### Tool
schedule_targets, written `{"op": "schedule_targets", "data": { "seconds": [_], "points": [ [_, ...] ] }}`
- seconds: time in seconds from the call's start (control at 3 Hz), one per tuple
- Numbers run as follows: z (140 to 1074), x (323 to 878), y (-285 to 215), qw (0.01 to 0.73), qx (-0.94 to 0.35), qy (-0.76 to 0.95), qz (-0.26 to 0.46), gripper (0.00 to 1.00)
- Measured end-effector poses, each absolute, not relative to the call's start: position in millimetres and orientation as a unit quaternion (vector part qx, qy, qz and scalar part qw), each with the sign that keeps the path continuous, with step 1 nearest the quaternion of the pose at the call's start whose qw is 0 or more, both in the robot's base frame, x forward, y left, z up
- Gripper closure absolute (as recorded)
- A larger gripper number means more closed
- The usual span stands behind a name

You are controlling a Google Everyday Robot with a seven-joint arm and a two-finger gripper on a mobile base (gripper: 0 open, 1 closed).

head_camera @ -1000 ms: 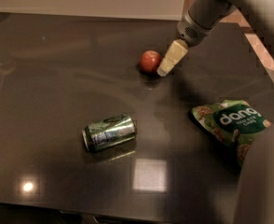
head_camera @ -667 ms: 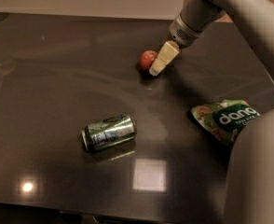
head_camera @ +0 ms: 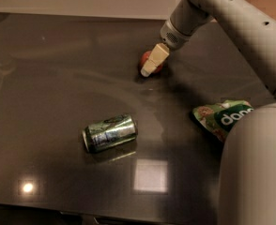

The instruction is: Move apple near green rice chip bag

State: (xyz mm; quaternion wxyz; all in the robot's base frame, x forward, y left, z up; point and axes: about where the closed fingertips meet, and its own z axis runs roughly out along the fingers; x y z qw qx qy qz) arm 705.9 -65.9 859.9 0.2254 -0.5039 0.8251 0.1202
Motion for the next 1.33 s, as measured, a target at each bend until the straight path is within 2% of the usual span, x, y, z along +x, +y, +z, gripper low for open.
{"op": "schedule_targets", "data": {
  "seconds": [0.33, 1.33],
  "points": [
    [854, 708, -60, 0.222, -0.506, 0.825, 0.117, 0.18],
    [872, 683, -79, 0.214, -0.499, 0.834, 0.1, 0.88]
  ]
}}
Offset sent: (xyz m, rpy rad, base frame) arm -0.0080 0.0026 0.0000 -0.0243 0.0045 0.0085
